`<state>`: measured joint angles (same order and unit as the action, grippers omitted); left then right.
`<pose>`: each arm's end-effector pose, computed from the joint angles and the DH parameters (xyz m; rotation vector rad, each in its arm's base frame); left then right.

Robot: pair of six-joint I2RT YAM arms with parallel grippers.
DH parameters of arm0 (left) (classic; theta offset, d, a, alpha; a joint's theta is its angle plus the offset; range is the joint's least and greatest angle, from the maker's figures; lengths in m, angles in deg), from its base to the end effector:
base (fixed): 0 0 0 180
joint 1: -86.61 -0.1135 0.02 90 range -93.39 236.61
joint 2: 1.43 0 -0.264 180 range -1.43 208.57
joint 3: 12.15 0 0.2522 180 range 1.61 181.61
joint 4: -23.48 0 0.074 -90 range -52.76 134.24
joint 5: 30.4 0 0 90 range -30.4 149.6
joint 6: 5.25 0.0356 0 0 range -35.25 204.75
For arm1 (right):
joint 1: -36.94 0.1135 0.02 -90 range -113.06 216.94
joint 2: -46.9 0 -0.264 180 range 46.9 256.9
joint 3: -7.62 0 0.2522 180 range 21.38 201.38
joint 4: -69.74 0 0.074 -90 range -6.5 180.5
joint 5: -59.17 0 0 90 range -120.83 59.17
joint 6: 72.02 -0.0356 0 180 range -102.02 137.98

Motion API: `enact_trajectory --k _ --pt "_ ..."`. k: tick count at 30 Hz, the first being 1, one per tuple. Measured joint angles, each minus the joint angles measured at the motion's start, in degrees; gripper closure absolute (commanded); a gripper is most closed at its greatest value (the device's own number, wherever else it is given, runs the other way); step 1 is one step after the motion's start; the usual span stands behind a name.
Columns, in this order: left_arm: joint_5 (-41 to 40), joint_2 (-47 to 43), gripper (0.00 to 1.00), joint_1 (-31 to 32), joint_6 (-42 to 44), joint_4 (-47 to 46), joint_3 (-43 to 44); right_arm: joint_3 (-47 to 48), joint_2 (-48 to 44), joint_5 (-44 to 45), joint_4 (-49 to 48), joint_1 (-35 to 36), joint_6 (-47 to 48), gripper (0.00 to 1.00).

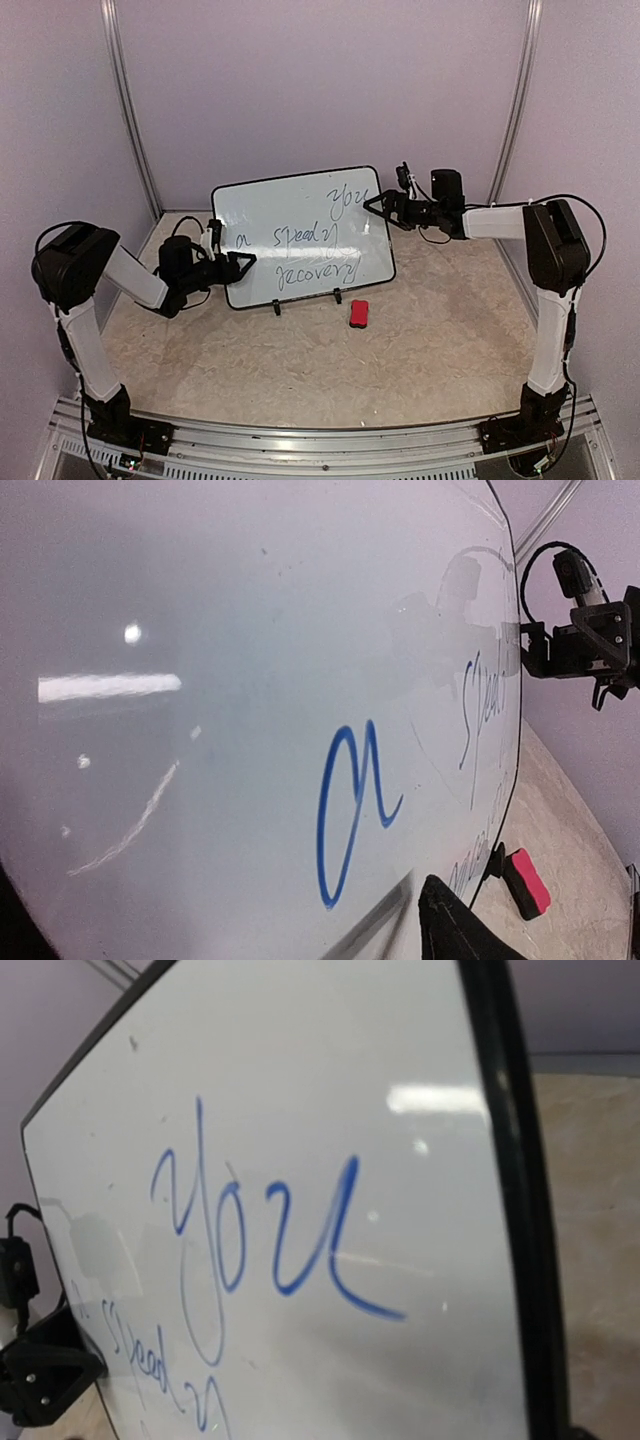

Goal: Erase the whiteboard

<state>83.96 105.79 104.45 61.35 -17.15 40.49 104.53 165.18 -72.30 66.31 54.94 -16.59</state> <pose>0.3264 -0.1205 0.1345 0.2231 1.8711 -0.8871 0.4452 0.1694 0.2231 -0.2495 2.0006 1.2858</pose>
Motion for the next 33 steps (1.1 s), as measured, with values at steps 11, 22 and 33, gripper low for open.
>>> enact_trajectory --k 11,22,33 --pt "0.28 -2.23 0.23 -0.63 -2.36 -2.80 -3.02 0.59 0.00 0.07 1.97 0.04 -0.02 0.01" --pt "0.26 -4.35 0.15 -1.73 -5.07 -6.93 -6.05 0.70 -0.09 3.78 5.68 -0.74 0.02 0.00" --pt "-8.02 -12.87 0.01 -5.44 -9.75 -7.37 -13.20 -2.56 -10.01 19.28 14.10 -1.03 1.75 0.01"
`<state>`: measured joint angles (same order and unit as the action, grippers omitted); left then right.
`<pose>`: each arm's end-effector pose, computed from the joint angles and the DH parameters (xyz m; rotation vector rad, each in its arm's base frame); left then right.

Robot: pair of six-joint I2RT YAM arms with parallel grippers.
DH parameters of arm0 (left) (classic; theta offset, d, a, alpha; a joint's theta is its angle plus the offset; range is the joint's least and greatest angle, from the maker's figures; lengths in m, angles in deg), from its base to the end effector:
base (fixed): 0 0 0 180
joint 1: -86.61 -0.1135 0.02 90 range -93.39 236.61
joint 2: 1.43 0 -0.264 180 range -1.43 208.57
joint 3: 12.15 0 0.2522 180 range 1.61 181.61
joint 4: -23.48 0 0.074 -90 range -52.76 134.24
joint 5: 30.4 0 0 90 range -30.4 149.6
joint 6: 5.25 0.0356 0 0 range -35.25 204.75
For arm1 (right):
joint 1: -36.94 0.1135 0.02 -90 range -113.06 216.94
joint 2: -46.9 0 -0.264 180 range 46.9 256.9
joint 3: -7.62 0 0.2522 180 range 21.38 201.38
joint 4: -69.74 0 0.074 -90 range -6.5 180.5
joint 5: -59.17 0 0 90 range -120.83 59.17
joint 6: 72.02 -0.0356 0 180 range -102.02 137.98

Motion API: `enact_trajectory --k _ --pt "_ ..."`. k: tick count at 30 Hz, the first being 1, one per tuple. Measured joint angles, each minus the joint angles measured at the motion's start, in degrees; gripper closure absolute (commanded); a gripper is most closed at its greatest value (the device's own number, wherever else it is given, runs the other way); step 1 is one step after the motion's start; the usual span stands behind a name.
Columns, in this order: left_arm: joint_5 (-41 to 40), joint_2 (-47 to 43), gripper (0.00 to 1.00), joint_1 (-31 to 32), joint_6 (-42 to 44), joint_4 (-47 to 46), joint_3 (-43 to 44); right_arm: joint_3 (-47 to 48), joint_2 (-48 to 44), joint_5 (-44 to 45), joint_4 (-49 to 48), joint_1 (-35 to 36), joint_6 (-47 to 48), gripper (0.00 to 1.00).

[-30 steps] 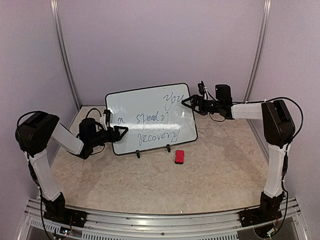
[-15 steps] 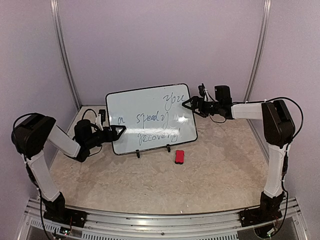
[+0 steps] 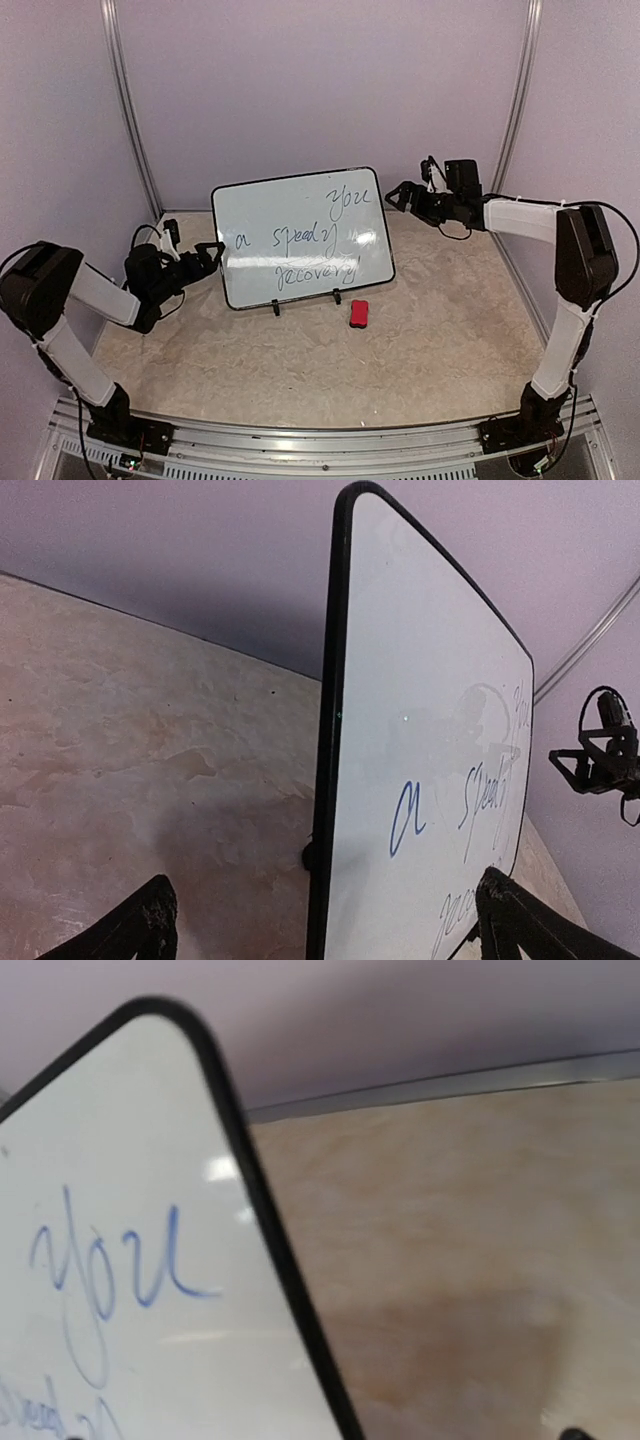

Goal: Erase the whiteboard

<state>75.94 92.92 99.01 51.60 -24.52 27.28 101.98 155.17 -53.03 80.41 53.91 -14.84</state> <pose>0.2834 -0.0726 0.1573 -0.0958 1.7548 -0.8287 0.4215 0.1427 0.2591 0.0272 2.0926 0.9309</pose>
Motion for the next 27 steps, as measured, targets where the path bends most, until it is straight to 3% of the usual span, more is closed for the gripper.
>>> enact_trajectory --k 5,9,15,19,22,27 --pt "-9.92 -10.97 0.01 1.53 -0.28 10.84 0.07 -5.88 -8.87 9.60 6.49 2.86 1.16 0.01" --pt "-18.67 -20.61 0.01 4.07 0.92 25.03 3.39 -10.16 -14.16 16.96 12.98 11.91 1.25 0.01" --pt "-26.05 -31.36 0.01 5.31 4.96 43.60 19.50 -10.91 -14.82 23.93 20.70 23.91 -2.71 0.04" --pt "-25.53 -30.45 0.01 5.31 9.25 48.37 32.59 -10.01 -12.07 27.87 23.30 26.69 -5.68 0.06" --pt "-23.58 -24.87 0.01 5.27 12.35 50.88 41.59 -8.20 -7.37 29.05 24.33 27.52 -6.99 0.08" --pt "-19.02 -14.43 0.01 3.78 15.04 54.60 45.99 -7.45 -2.32 30.40 25.51 28.39 -8.15 0.15"
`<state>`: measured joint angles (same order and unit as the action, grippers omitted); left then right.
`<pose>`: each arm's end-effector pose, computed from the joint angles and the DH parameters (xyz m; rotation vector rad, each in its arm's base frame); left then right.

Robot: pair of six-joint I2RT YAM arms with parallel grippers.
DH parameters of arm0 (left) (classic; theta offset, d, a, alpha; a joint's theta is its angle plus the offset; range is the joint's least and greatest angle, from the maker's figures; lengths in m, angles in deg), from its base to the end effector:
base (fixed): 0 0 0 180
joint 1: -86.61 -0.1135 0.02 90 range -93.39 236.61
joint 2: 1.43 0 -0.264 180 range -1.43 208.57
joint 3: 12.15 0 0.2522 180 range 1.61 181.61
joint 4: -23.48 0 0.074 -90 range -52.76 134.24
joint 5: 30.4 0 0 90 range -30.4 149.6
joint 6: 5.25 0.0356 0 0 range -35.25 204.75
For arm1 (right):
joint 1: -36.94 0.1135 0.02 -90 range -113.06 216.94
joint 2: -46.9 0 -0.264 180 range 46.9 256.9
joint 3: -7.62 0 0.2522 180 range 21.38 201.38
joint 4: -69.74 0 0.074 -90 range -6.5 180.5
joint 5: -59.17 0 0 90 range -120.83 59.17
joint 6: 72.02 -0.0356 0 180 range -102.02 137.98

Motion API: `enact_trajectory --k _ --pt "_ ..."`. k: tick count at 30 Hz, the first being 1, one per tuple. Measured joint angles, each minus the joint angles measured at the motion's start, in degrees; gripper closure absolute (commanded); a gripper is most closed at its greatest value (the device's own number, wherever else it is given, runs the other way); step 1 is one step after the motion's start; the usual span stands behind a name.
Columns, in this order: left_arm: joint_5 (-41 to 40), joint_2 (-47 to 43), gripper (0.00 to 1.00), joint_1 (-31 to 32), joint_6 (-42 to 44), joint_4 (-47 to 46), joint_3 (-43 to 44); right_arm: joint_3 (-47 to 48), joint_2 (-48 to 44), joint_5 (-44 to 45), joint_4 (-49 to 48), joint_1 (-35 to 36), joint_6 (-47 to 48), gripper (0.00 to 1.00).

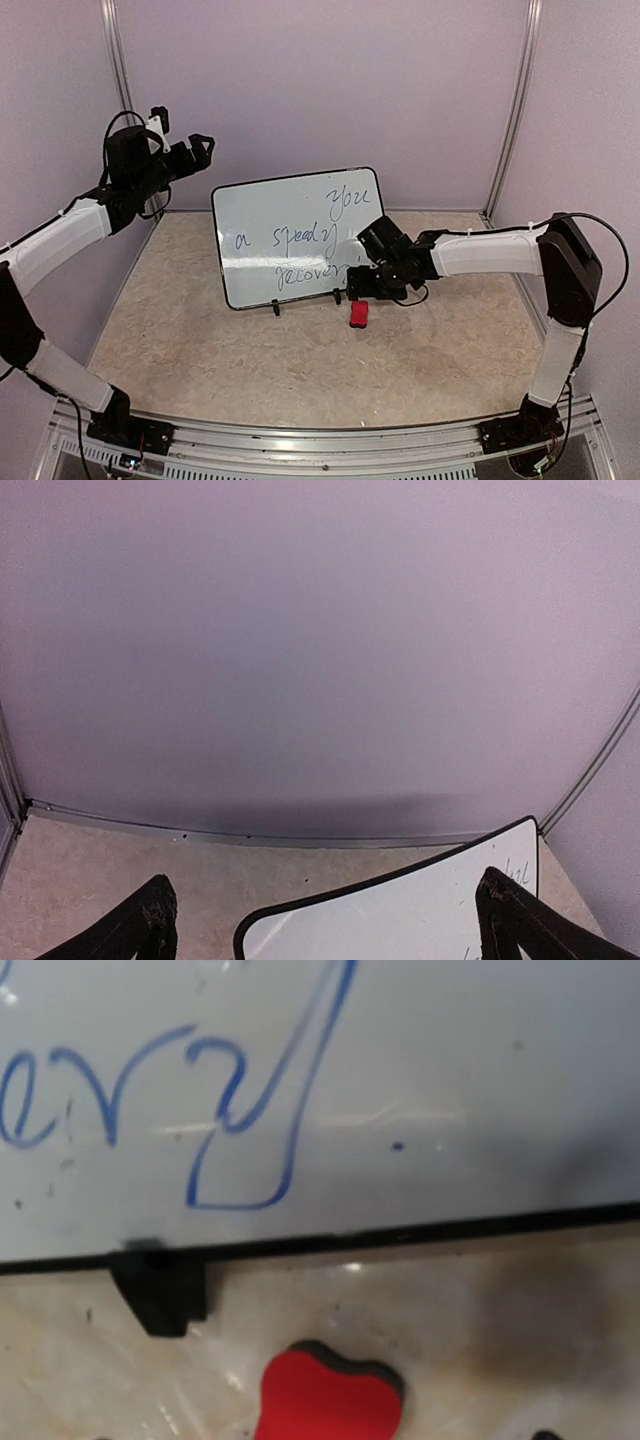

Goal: Erase the whiteboard

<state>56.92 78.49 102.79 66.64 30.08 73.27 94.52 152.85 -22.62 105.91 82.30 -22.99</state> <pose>0.3216 -0.0916 0.3955 -0.0639 1.6052 -0.4285 0.2799 0.2762 0.1953 -0.0408 2.5731 0.4165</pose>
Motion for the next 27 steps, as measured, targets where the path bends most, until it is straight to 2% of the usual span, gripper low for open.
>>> enact_trajectory --k 3,11,22,25,27 --pt "3.58 4.48 0.01 -2.67 -0.50 1.90 -0.13 0.83 0.33 1.29 0.72 1.62 1.03 0.20" --pt "8.41 7.15 0.01 -5.53 -1.99 1.14 -4.55 10.95 7.54 3.43 0.26 4.13 6.99 0.49" --pt "13.25 6.14 0.01 -9.18 -7.61 -2.43 -8.55 13.60 13.16 4.70 1.27 4.13 10.56 0.55" --pt "14.21 5.44 0.01 -9.81 -8.55 -3.50 -8.72 13.70 13.55 4.68 1.09 4.13 11.37 0.63" --pt "14.86 5.31 0.01 -10.05 -9.03 -4.28 -8.76 13.70 13.99 4.63 0.70 4.13 11.80 0.64"
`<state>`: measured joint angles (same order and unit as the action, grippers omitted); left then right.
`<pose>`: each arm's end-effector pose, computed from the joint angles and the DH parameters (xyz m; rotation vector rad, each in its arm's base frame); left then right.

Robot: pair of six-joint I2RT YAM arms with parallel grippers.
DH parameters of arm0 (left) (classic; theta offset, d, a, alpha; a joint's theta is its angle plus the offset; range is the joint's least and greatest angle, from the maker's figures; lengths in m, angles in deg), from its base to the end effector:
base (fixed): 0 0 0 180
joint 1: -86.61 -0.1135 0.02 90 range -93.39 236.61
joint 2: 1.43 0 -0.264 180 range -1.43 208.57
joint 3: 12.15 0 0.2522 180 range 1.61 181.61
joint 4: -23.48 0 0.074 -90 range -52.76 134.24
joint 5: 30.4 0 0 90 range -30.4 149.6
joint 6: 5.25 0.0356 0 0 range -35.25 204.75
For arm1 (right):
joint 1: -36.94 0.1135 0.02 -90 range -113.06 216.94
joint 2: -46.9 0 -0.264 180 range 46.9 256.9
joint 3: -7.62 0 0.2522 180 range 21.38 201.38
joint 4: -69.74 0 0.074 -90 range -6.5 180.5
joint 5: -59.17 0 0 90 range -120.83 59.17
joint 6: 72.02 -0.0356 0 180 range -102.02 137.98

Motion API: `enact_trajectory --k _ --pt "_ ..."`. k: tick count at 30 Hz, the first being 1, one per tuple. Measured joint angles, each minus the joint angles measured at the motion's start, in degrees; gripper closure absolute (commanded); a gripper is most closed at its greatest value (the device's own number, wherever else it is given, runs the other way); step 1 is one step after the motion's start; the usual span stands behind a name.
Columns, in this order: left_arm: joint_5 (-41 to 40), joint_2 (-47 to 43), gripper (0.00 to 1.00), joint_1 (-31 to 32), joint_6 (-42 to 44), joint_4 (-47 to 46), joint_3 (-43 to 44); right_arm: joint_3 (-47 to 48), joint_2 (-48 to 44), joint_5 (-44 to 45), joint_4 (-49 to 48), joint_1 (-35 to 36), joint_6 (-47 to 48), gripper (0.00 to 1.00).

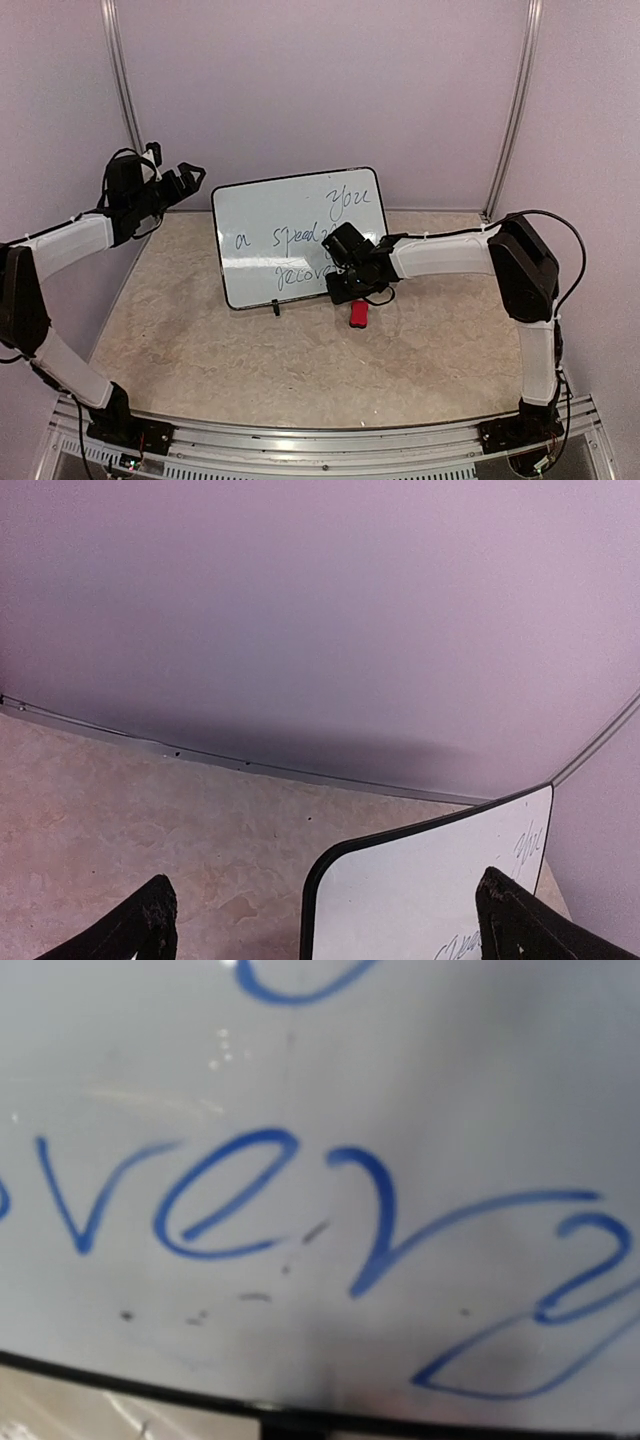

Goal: Erase the whiteboard

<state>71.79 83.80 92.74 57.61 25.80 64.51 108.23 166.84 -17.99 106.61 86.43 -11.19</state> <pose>0.3514 -0.0453 0.3184 -0.1711 1.7884 -0.6062 0.2985 0.3372 0.1685 -0.3619 2.5105 0.2675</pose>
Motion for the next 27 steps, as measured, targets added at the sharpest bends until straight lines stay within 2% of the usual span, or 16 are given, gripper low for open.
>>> enact_trajectory --k 9,17,23,27 --pt "1.07 -0.11 0.01 -0.96 -1.36 -1.42 -1.29 0.00 1.70 -0.17 -1.92 0.00 1.70 0.66" --pt "1.20 -0.24 0.01 -1.07 -1.62 -2.01 -1.66 -0.02 2.23 0.09 -2.80 0.02 3.39 0.82" --pt "1.53 -0.26 0.01 -1.55 -1.95 -2.25 -1.68 -1.29 2.10 0.72 -4.81 0.02 3.63 1.00" --pt "1.84 -0.39 0.01 -1.70 -2.03 -2.27 -1.70 -3.13 1.60 0.90 -7.56 -0.02 5.75 1.00"
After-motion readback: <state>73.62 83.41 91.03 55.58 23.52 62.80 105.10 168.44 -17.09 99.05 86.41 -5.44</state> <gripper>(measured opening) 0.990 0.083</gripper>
